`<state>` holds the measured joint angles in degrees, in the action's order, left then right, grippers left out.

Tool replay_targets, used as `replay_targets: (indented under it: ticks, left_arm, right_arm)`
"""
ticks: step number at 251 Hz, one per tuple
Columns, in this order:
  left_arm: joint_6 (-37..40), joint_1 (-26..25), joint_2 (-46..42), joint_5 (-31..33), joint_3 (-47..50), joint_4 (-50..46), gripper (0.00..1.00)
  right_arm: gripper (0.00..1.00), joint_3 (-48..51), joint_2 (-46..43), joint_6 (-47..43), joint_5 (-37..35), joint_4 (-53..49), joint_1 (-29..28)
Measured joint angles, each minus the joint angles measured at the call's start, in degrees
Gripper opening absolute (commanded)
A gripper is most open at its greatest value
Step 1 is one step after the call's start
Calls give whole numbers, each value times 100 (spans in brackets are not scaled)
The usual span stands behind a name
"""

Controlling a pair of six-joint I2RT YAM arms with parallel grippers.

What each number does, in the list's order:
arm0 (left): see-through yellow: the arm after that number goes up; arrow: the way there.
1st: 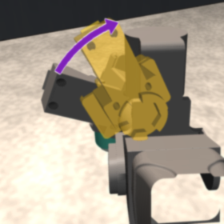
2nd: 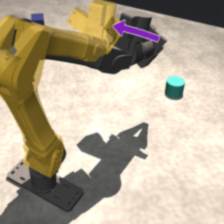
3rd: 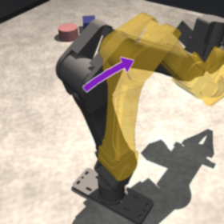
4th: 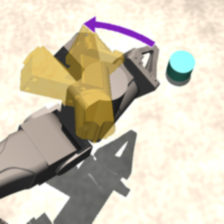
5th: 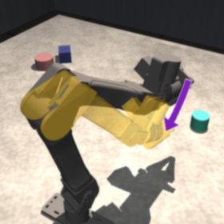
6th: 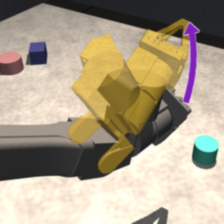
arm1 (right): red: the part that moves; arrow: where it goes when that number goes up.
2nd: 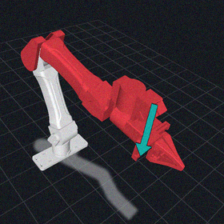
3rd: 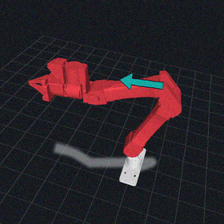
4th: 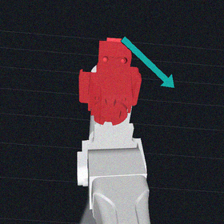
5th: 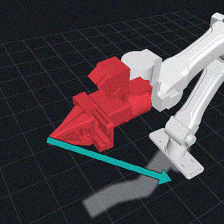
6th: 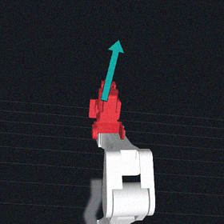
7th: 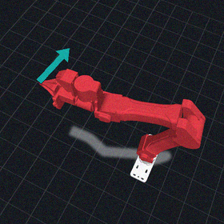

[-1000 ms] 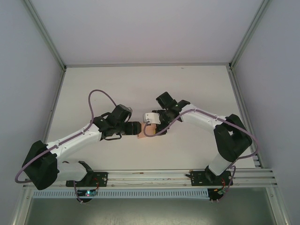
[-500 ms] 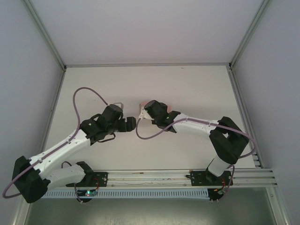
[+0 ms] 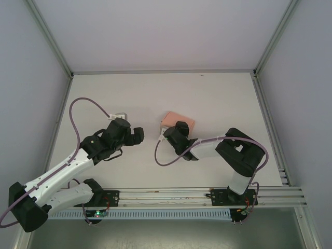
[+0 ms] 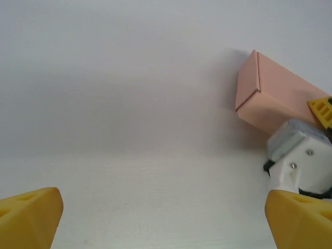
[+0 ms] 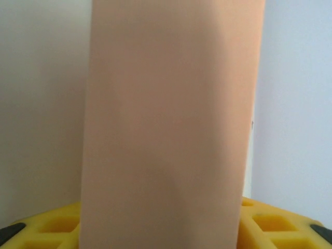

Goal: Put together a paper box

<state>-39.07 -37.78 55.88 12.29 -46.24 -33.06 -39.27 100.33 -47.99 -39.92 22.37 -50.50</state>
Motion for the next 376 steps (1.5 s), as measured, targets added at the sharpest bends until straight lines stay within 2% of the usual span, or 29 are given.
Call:
replay_targets:
  ticks: [10,21,40,81,88,141,169,187,216,227,255,272,304,342,376]
  left_arm:
    - [2,2,13,15,2,0,100]
    - [4,2,35,28,4,2,100]
    - [7,2,85,44,4,7,100]
    - [33,4,280,46,4,50,100]
    - [46,4,315,44,4,50,100]
    - [175,31,415,-9,4,72,100]
    - [306,52,538,-214,4,223,100]
    - [417,66,697,-444,4,380,100]
    - [675,74,984,-925,28,721,100]
    - [767,74,1108,-1147,28,874,95]
    - [903,76,1515,-1941,50,1410,83]
    - [942,66,1860,-2496,59,1827,75]
    - [1067,-114,2531,-3176,28,2343,71]
    - [1110,-358,3289,-3637,-210,2656,66]
    - [1158,-378,3849,-3720,-553,2859,63]
  right_arm:
    - [55,173,-52,-168,116,236,-2]
    - [60,378,-144,-319,291,459,-2]
    - [76,680,-389,-511,623,675,-2]
    - [91,739,-831,-603,1222,343,-22]
    - [98,717,-887,-573,1266,210,-31]
    - [98,498,-1486,-166,1923,-1137,-28]
    - [98,496,-1978,94,2546,-1749,87]
    - [98,461,-2326,328,3115,-1932,393]
    - [98,101,-2594,656,4048,-2216,1217]
    - [98,-109,-2575,793,4277,-2288,1493]
    - [98,-896,-2164,1502,4909,-2573,2168]
    - [93,-1589,-1624,2116,5320,-2765,2579]
    - [88,-3060,-289,3165,6087,-3351,3220]
    - [85,-3919,929,3663,6618,-3917,3451]
    - [81,-4454,1683,3713,6933,-4603,3410]
